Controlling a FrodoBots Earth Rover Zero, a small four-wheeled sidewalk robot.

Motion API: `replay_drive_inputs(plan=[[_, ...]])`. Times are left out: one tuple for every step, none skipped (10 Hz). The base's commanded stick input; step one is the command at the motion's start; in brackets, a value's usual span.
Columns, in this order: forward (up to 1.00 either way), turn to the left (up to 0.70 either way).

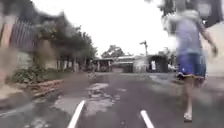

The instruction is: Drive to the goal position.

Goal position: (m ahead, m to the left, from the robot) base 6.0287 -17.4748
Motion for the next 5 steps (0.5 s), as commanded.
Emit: replay_drive_inputs(plan=[[1.0, -0.17], [1.0, -0.34], [1.0, -0.4], [1.0, -0.4], [1.0, -0.31]])
